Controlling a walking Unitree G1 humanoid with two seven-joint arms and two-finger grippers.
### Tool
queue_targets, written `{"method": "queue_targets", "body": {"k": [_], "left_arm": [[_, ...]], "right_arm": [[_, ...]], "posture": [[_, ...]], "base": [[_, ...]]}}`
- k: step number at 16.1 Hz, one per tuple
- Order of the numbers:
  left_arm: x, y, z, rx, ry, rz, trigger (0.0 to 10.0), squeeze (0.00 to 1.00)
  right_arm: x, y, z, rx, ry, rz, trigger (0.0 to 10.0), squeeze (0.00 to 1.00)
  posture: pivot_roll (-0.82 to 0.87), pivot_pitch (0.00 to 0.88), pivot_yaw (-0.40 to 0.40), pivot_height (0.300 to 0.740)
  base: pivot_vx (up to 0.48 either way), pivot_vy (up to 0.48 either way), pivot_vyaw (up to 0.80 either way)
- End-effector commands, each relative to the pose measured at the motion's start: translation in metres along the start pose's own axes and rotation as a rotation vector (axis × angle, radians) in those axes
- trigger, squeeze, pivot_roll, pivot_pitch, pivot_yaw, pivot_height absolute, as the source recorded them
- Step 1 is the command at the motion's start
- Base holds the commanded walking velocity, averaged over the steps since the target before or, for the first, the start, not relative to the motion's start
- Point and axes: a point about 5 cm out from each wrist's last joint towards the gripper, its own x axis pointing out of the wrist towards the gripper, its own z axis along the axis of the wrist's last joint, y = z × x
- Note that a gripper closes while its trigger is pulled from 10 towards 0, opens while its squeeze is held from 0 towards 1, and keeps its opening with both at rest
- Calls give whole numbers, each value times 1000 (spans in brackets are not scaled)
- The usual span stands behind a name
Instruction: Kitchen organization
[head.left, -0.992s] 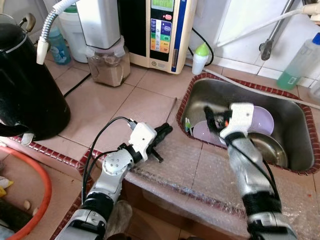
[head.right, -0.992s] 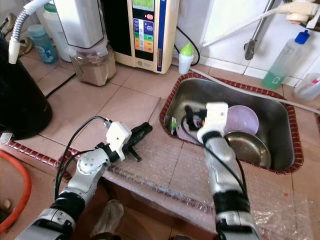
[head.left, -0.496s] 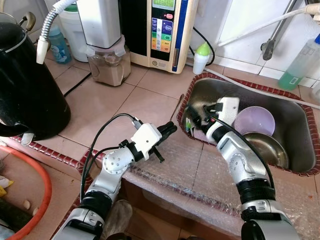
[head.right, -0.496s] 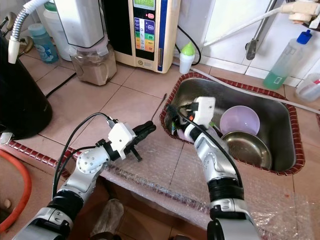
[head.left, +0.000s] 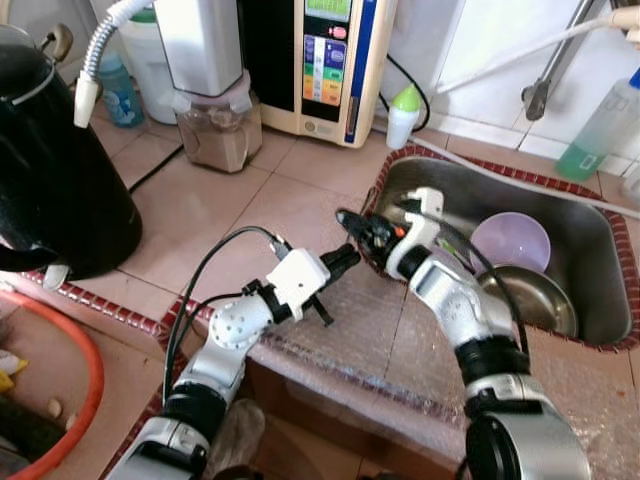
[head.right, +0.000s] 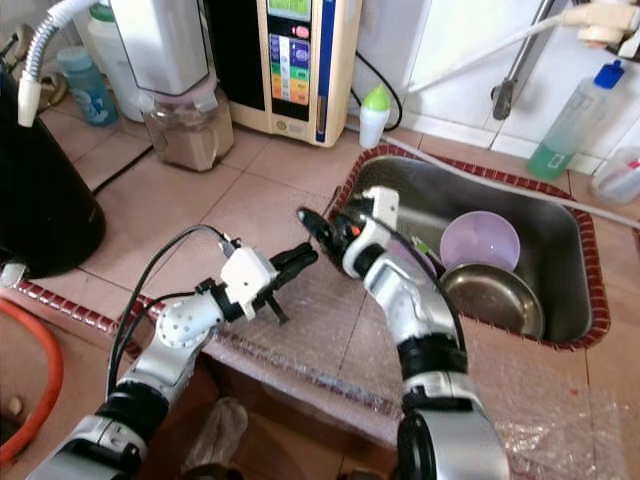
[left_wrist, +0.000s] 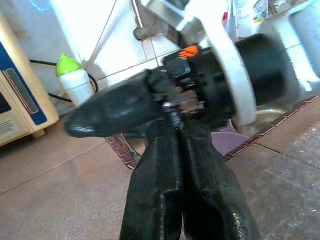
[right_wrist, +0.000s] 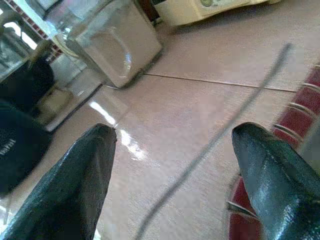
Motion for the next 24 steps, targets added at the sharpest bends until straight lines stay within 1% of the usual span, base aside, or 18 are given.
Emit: {"method": "queue_targets", "body": {"k": [1, 3, 5, 6, 9, 10, 13, 17, 21, 24], "left_arm": [[4, -2, 6, 26, -21, -31, 0, 0], [4, -3, 6, 26, -21, -32, 0, 0], [5, -3, 6, 26, -20, -32, 0, 0], [5, -3, 6, 27, -21, -32, 0, 0], [6, -3, 6, 29, -22, -33, 0, 0], [6, -3, 7, 31, -24, -32, 0, 0], [6, -2, 7, 37, -21, -33, 0, 0], [6, -3, 6, 34, -21, -33, 0, 0], [7, -3, 6, 33, -20, -34, 0, 0], [7, -3, 6, 33, -17, -34, 0, 0]], "right_arm": [[6, 4, 1, 60, -4, 20, 3882, 0], [13, 10, 4, 105, -23, 38, 0, 0], [18, 11, 7, 153, -40, 26, 0, 0], [21, 11, 10, 196, -52, 17, 0, 0], [27, 12, 9, 219, -29, 1, 0, 0], [29, 12, 8, 234, -7, -2, 0, 0], [30, 9, 5, 228, 26, -35, 0, 0], [29, 4, -4, 210, 91, -82, 0, 0], [28, -1, -3, 198, 86, -117, 0, 0], [27, -5, 1, 192, 63, -148, 0, 0]], "posture": [[-24, 34, -24, 740], [-23, 33, -25, 740], [-23, 30, -25, 740], [-24, 28, -25, 740], [-24, 24, -27, 740], [-19, 20, -26, 740], [-18, 20, -29, 740], [-19, 28, -29, 740], [-23, 27, -27, 740], [-22, 28, -26, 740]], "base": [[0, 0, 0], [0, 0, 0], [0, 0, 0], [0, 0, 0], [0, 0, 0], [0, 0, 0], [0, 0, 0], [0, 0, 0], [0, 0, 0], [0, 0, 0]]}}
